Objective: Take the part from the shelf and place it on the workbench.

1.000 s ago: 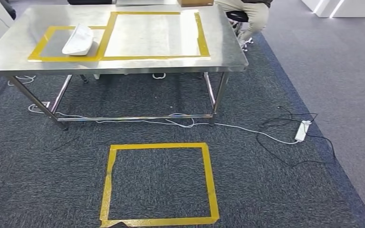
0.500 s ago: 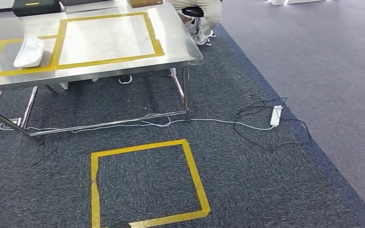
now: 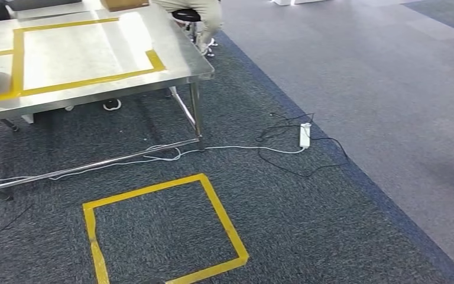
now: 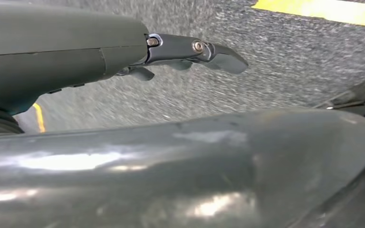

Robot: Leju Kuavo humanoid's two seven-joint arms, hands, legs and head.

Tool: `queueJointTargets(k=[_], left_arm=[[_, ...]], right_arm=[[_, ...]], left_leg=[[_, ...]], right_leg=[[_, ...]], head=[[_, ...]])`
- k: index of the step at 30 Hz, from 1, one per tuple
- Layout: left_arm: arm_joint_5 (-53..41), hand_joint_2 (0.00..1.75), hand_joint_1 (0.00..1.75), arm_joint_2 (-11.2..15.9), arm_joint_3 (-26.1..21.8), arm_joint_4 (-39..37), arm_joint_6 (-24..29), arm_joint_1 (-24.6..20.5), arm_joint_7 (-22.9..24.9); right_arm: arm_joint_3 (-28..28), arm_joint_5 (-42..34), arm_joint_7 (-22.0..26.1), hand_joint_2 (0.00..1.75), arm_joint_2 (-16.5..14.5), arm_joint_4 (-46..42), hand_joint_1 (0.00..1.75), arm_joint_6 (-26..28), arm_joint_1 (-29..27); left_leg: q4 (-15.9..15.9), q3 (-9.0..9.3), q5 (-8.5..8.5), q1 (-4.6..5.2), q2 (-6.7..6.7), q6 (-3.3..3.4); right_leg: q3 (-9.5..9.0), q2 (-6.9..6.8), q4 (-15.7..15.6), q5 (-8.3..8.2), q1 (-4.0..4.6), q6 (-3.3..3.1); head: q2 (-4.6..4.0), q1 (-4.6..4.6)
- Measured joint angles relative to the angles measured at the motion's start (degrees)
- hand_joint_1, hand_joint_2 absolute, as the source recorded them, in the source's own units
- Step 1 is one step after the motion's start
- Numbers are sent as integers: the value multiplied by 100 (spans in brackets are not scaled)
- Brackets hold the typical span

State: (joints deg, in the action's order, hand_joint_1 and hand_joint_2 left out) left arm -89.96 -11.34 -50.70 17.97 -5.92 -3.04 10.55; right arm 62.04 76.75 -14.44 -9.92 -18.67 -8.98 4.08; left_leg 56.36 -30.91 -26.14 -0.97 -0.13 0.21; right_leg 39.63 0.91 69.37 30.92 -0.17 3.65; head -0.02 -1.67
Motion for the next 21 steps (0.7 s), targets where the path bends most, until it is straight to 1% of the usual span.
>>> queueJointTargets(k=[1, 2, 3, 4, 5, 6, 7, 8, 10, 11, 12, 13, 14, 15, 16, 17, 18, 19, 20, 21], left_arm=[[0, 0, 0, -5, 19, -2, 0, 10, 7], [0, 0, 0, -8, 39, -4, 1, 13, 11], [0, 0, 0, -11, 60, -5, 1, 9, 11], [0, 0, 0, -17, 75, -7, 3, 1, 12], [0, 0, 0, -25, 85, -7, 5, -5, 12], [0, 0, 0, -33, 90, -7, 9, -10, 11], [0, 0, 0, -40, 91, -8, 14, -14, 11], [1, 0, 0, -45, 91, -8, 17, -18, 10], [6, 0, 0, -53, 90, -9, 25, -28, 9], [9, 0, 0, -55, 90, -9, 28, -34, 7], [10, 0, 0, -57, 89, -9, 30, -35, -1], [10, 0, 0, -57, 88, -9, 31, -32, -10], [9, 0, 0, -55, 87, -9, 30, -27, -19], [8, 0, 0, -52, 83, -9, 30, -16, -26], [7, 0, 0, -49, 78, -9, 31, -5, -26], [7, 0, 0, -44, 72, -9, 34, 4, -20], [7, 0, 0, -39, 67, -9, 40, 10, -13], [7, 0, 0, -33, 63, -9, 48, 12, -5], [7, 0, 0, -26, 60, -9, 55, 10, 0], [7, 0, 0, -22, 58, -9, 60, 9, 1]], right_arm=[[29, -26, -5, 0, 0, -2, 0, 9, 4], [56, -40, -10, 0, 0, -3, 0, 14, -1], [80, -50, -13, 0, 1, -4, 0, 19, -10], [100, -53, -15, 0, 3, -8, 0, 25, -18], [116, -52, -16, 0, 6, -14, 0, 34, -20], [124, -49, -14, 0, 9, -20, 0, 42, -11], [130, -48, 0, 0, 12, -25, 0, 43, 0], [135, -49, 27, 0, 15, -27, 0, 31, 8], [150, -58, 112, 0, 26, -28, 0, -21, 2], [158, -54, 151, 0, 32, -28, 0, -41, -6], [165, -33, 176, 0, 38, -28, 0, -49, -11], [168, 4, 189, 0, 40, -28, 0, -48, -7], [169, 49, 193, 0, 41, -28, 0, -44, -1], [168, 95, 193, 0, 42, -28, 0, -34, 5], [168, 131, 188, 0, 42, -28, 0, -22, 7], [168, 157, 181, 0, 42, -27, 0, -11, 2], [168, 180, 173, 0, 42, -27, 0, -1, -5], [168, 197, 166, 0, 41, -26, 0, 5, -10], [168, 211, 162, 0, 40, -26, 0, 7, -10], [168, 220, 162, 0, 40, -26, 0, 8, -4]], left_leg=[[1, -1, -3, 10, 94, 6], [2, 0, -7, 17, 177, 10], [3, 6, -10, 21, 249, 10], [3, 16, -17, 24, 313, 3], [3, 32, -26, 31, 371, -10], [8, 48, -41, 46, 429, -33], [12, 61, -51, 61, 478, -59], [16, 70, -57, 76, 523, -85], [3, 85, -56, 76, 606, -142], [14, 87, -83, 66, 573, -176], [98, 57, -167, 56, 478, -207], [300, -29, -312, 49, 344, -231], [629, -180, -503, 45, 199, -243], [1035, -373, -700, 46, 108, -245], [1401, -555, -834, 47, 63, -245], [1621, -673, -863, 47, 41, -245], [1622, -688, -771, 45, 27, -244], [1407, -596, -585, 39, 3, -243], [1038, -423, -358, 25, -80, -249], [632, -233, -183, 2, -241, -257]], right_leg=[[147, -38, 334, 132, -6, 11], [202, -55, 493, 161, -11, 17], [135, -71, 409, 77, -14, 14], [-46, -104, 102, -91, -14, 3], [-296, -208, -328, -278, -8, -15], [-519, -319, -727, -419, 7, -41], [-671, -398, -1005, -504, 22, -71], [-736, -446, -1136, -534, 38, -99], [-710, -342, -1160, -549, 53, -161], [-707, -286, -1176, -567, 46, -196], [-706, -227, -1196, -588, 35, -235], [-713, -167, -1217, -612, 19, -270], [-700, -103, -1225, -629, 9, -294], [-684, -33, -1226, -640, 7, -308], [-672, 44, -1225, -647, 7, -312], [-667, 125, -1225, -653, 5, -310], [-665, 209, -1223, -660, 1, -301], [-666, 294, -1220, -668, -8, -286], [-665, 378, -1215, -676, -19, -266], [-651, 461, -1192, -678, -19, -234]], head=[[0, 1], [0, 2], [0, 2], [0, 3], [0, 5], [0, 8], [0, 6], [0, 6], [0, 2], [0, 0], [0, -7], [0, -18], [0, -32], [0, -39], [0, -44], [0, -44], [0, -43], [0, -43], [0, -44], [0, -51]])
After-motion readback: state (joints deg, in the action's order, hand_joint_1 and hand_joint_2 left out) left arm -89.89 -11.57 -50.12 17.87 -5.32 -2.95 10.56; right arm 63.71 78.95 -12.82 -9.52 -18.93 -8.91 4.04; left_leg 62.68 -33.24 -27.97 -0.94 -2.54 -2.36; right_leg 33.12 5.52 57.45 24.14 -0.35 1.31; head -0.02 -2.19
